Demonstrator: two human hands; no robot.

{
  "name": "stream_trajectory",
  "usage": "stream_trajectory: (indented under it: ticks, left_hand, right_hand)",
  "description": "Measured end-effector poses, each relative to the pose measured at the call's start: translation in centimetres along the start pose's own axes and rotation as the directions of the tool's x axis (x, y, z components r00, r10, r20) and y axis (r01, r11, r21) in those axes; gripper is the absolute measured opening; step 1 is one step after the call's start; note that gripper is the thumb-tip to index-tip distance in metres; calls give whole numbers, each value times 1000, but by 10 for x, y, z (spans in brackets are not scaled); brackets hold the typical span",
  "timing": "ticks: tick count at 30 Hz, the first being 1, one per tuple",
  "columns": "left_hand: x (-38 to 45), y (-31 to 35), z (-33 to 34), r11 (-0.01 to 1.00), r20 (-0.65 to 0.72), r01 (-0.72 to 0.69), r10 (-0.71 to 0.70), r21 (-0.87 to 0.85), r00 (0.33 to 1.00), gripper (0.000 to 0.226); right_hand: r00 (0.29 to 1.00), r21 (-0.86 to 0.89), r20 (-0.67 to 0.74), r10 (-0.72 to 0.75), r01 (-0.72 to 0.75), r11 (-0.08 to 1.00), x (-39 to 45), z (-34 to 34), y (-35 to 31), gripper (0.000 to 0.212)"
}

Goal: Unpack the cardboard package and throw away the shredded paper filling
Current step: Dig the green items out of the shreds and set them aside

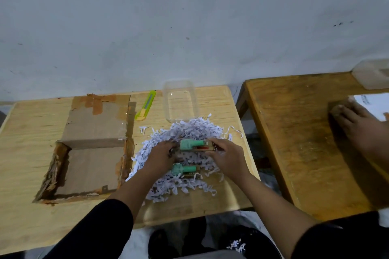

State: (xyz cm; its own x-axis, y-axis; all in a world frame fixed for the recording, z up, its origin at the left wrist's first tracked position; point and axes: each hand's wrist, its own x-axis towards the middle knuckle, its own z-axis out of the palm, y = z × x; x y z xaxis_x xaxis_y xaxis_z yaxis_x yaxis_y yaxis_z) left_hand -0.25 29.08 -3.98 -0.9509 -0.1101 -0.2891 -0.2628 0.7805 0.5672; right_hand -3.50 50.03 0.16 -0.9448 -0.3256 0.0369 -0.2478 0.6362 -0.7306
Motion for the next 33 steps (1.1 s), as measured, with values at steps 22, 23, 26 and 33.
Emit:
stream_trajectory:
  ticks: [22,23,26,33]
  left_hand:
    - [6,-5,6,999,3,18,-18,34,1000,42]
    - [6,-5,7,999,-2,15,-15,28,1000,41]
    - [7,-3,6,999,-5,41,-41,4,999,40]
    - [7,-2,7,996,20,85,-85,-1,996,42]
  right_hand:
    - [798,471,-211,564,-422,774,98,-15,41,44]
    - [798,446,-202,567,-441,779,106,-13,45,44]
    - [837,276,-201,509,-451,849,126,-5,54,45]
    - [882,194,-144,449,-420,887,155,15,58,45]
